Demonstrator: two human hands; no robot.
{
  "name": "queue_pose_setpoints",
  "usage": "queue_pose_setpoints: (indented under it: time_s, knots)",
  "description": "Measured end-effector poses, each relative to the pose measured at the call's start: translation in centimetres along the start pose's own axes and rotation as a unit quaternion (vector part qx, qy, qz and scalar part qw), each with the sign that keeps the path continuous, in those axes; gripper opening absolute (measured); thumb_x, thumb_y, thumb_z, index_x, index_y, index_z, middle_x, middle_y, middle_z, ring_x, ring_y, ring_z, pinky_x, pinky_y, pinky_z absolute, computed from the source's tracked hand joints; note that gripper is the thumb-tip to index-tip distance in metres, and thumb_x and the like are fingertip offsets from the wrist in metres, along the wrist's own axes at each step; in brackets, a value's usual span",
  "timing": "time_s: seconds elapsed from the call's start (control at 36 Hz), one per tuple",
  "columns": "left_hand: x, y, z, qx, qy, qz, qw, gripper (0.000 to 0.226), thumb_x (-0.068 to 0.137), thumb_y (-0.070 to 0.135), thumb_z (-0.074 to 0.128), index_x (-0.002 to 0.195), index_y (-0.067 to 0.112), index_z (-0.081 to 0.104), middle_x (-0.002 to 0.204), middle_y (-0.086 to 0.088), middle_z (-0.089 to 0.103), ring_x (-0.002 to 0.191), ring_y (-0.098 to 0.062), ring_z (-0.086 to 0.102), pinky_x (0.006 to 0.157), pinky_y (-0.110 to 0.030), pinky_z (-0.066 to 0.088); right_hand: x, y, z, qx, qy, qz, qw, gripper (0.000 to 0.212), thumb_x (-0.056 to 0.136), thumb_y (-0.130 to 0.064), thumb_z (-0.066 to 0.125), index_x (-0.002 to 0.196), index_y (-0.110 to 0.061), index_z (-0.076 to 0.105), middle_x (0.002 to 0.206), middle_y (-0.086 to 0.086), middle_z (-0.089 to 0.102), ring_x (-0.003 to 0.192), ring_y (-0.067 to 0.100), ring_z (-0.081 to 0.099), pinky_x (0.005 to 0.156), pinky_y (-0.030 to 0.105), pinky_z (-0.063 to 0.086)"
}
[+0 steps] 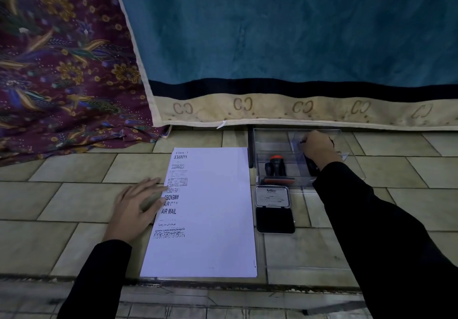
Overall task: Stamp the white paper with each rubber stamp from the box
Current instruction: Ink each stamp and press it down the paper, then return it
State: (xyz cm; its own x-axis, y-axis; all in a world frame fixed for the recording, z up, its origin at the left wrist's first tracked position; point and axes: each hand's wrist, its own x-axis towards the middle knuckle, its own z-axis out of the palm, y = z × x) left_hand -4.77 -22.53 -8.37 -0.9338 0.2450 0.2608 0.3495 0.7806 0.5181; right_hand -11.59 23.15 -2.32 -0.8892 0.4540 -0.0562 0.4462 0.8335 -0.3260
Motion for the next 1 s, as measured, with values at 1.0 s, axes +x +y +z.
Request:
queue_pose_setpoints:
  time_s: [1.0]
  knots:
    - [-1.2,17.4,9.9,-0.021,-0.059,0.100,0.993,0.079,0.066,0.078,0.053,0.128,0.030,0.054,0.124,0.015,0.052,0.126,-0.006,0.037,0.106,-0.028,0.021,-19.2,-0.3,1.6,0.314,0.052,-0.248,0.915,0.037,0.079,-0.004,0.071,0.113,-0.019,0.065,0.099,-0.009,0.063,0.078,-0.006,0.059,0.072,0.007,0.049]
